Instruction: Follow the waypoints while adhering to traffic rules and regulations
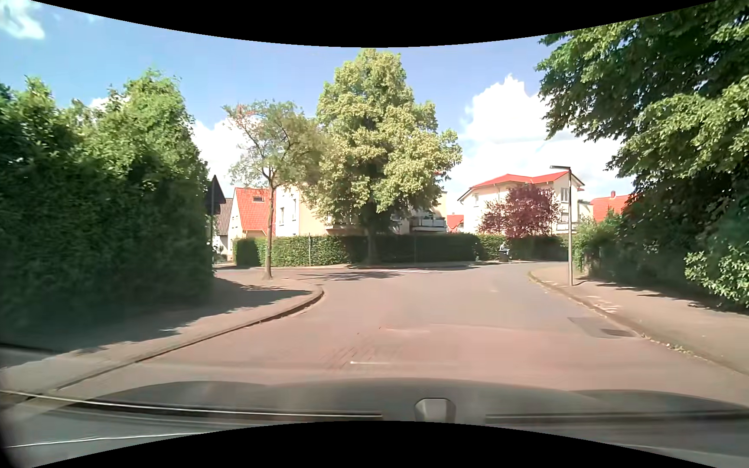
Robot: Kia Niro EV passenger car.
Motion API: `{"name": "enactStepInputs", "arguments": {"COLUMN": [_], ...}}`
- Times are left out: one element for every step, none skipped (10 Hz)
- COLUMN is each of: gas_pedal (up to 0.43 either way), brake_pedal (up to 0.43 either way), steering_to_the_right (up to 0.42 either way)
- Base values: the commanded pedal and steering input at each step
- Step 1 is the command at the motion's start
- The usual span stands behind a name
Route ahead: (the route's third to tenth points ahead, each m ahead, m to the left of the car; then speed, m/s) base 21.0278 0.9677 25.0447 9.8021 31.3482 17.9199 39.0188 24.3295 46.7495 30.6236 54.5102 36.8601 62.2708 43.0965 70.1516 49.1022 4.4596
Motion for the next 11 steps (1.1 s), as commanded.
{"name": "enactStepInputs", "arguments": {"gas_pedal": [0.118,0.118,0.138,0.138,0.13,0.11,0.11,0.11,0.098,0.098,0.079], "brake_pedal": [0.006,0.006,0.006,0.006,0.006,0.006,0.006,0.006,0.006,0.006,0.006], "steering_to_the_right": [0.161,0.154,0.145,0.133,0.117,0.104,0.1,0.1,0.1,0.106,0.109]}}
